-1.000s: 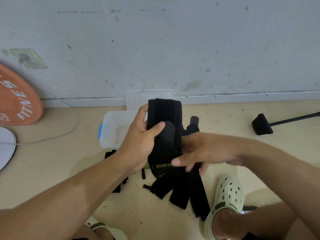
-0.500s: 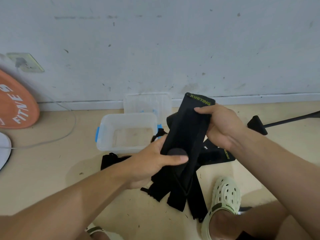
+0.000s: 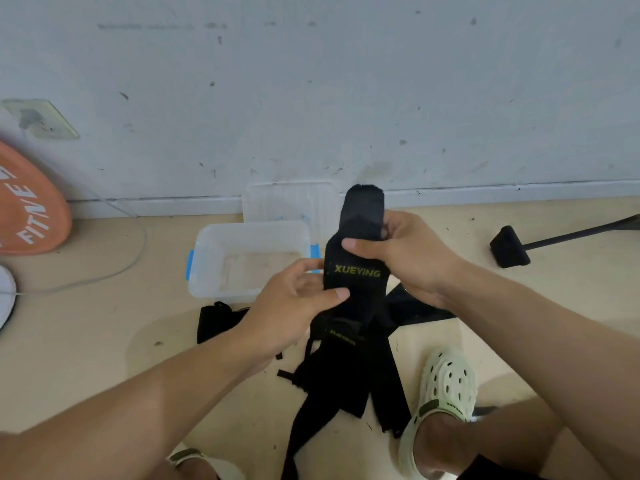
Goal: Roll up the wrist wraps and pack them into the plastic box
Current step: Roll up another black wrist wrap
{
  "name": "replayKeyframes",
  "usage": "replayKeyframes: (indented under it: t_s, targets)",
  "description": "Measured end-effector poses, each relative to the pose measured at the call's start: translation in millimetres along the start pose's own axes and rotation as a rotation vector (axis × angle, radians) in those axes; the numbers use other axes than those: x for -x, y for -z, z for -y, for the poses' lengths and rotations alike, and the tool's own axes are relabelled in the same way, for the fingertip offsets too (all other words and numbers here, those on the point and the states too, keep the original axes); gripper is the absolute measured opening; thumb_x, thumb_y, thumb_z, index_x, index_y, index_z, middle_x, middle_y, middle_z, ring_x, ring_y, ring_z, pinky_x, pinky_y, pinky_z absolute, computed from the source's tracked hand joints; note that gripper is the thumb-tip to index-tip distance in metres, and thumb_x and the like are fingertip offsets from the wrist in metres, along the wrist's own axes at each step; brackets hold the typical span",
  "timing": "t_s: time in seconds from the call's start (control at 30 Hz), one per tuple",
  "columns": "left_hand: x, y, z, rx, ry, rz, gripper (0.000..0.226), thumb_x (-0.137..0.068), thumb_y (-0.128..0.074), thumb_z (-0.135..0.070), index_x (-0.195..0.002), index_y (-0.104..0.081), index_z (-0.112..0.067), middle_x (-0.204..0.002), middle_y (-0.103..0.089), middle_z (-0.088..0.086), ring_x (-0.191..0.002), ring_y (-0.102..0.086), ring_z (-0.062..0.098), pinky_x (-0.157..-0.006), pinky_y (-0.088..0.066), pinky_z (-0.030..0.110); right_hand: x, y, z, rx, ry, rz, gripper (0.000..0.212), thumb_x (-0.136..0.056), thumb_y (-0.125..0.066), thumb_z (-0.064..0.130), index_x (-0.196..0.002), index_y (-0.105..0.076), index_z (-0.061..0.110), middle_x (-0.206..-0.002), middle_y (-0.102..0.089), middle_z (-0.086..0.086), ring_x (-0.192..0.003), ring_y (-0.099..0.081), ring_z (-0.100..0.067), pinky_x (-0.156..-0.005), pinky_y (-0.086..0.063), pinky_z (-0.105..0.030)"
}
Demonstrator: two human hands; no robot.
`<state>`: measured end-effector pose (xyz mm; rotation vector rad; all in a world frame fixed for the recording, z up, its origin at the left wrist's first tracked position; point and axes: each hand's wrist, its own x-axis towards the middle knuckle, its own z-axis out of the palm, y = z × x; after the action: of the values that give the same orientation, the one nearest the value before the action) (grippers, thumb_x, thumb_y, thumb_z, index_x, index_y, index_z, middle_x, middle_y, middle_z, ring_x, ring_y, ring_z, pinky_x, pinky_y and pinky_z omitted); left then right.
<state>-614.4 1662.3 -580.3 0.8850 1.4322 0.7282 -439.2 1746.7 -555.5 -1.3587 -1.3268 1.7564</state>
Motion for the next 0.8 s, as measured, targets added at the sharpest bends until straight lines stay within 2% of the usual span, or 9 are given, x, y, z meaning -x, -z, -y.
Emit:
replayKeyframes:
  t_s: [0.1,0.17,0.23,0.3,0.37,0.47,0.6,0.73,0.8]
  targets:
    - [-1.0,0.8,-1.5,-0.084,-0.098,-0.161,0.033,-0.088,-0.081,-0.030,-0.119,-0.068,-0.033,-0.111,-0.076,-0.016,-0.110,-0.068,0.000,-0.105,-0.048,0.030,2.9,-3.5,-0.1,0.003,-0.014,0.005,0.014,-0.091,-0.075,0.007,-0.104,-0.075,0.002,-0.103,-0.078,-0.016,-0.087,-0.075,-0.023,-0.071,-0.059,-0.025]
    - [-0.2,0.0,-2.2,-0.093,-0.127,-0.274,0.033,-0.085,-0.083,-0.033,-0.115,-0.068,-0.031,-0.110,-0.073,-0.014,-0.107,-0.066,-0.002,-0.095,-0.049,0.021,4.1,-3.8,3.4,0.005,-0.029,-0.013,0.016,-0.089,-0.078,0.011,-0.103,-0.076,0.004,-0.103,-0.078,-0.016,-0.086,-0.075,-0.023,-0.070,-0.058,-0.025]
    - [-0.4,1.2,-3.7,-0.092,-0.128,-0.365,0.030,-0.085,-0.082,-0.036,-0.110,-0.067,-0.027,-0.104,-0.070,-0.009,-0.099,-0.066,0.005,-0.082,-0.047,0.016,5.7,-5.4,5.1,0.002,-0.038,-0.022,0.017,-0.088,-0.079,0.014,-0.101,-0.078,0.004,-0.101,-0.079,-0.016,-0.084,-0.076,-0.023,-0.069,-0.059,-0.026]
    - [-1.0,2.3,-5.0,-0.052,-0.104,-0.350,0.025,-0.085,-0.081,-0.037,-0.102,-0.067,-0.024,-0.095,-0.071,0.000,-0.090,-0.069,0.016,-0.080,-0.050,0.022,7.7,-7.5,5.0,-0.007,-0.053,-0.038,0.019,-0.087,-0.080,0.017,-0.101,-0.079,0.004,-0.100,-0.079,-0.015,-0.087,-0.077,-0.026,-0.072,-0.061,-0.028]
    - [-0.1,0.8,-4.6,-0.041,-0.086,-0.276,0.026,-0.085,-0.081,-0.037,-0.102,-0.066,-0.024,-0.095,-0.072,-0.002,-0.090,-0.072,0.018,-0.081,-0.052,0.025,8.8,-10.0,4.3,-0.017,-0.092,-0.059,0.021,-0.088,-0.080,0.019,-0.101,-0.079,0.004,-0.098,-0.079,-0.014,-0.088,-0.077,-0.028,-0.070,-0.061,-0.029]
    - [3.7,-4.3,-2.3,-0.063,-0.132,-0.212,0.042,-0.082,-0.084,-0.035,-0.116,-0.061,-0.030,-0.109,-0.071,-0.012,-0.096,-0.071,0.003,-0.072,-0.050,0.011,11.2,-16.1,3.1,-0.103,-0.155,-0.032,0.025,-0.089,-0.078,0.018,-0.106,-0.076,0.001,-0.101,-0.079,-0.015,-0.086,-0.077,-0.024,-0.066,-0.059,-0.026]
    - [5.6,-4.4,-0.5,-0.048,-0.224,-0.207,0.053,-0.079,-0.086,-0.030,-0.125,-0.060,-0.038,-0.116,-0.069,-0.020,-0.104,-0.066,-0.006,-0.075,-0.051,0.006,16.6,-20.7,1.6,-0.263,-0.220,0.063,0.030,-0.094,-0.071,0.017,-0.114,-0.070,-0.004,-0.106,-0.077,-0.020,-0.086,-0.076,-0.024,-0.069,-0.062,-0.027]
    - [0.6,0.7,0.6,-0.014,-0.287,-0.217,0.040,-0.090,-0.078,-0.020,-0.126,-0.067,-0.033,-0.113,-0.077,-0.013,-0.107,-0.071,0.003,-0.093,-0.054,0.021,16.3,-17.5,1.9,-0.308,-0.188,0.104,0.031,-0.097,-0.066,0.017,-0.118,-0.069,-0.006,-0.114,-0.075,-0.022,-0.096,-0.075,-0.023,-0.080,-0.062,-0.027]
    - [-0.4,1.4,-1.1,0.042,-0.288,-0.219,0.029,-0.097,-0.070,-0.019,-0.124,-0.068,-0.028,-0.107,-0.079,-0.008,-0.102,-0.075,0.008,-0.093,-0.057,0.026,15.3,-15.7,3.3,-0.294,-0.175,0.121,0.030,-0.098,-0.065,0.017,-0.118,-0.071,-0.004,-0.115,-0.075,-0.019,-0.102,-0.074,-0.024,-0.081,-0.062,-0.026]
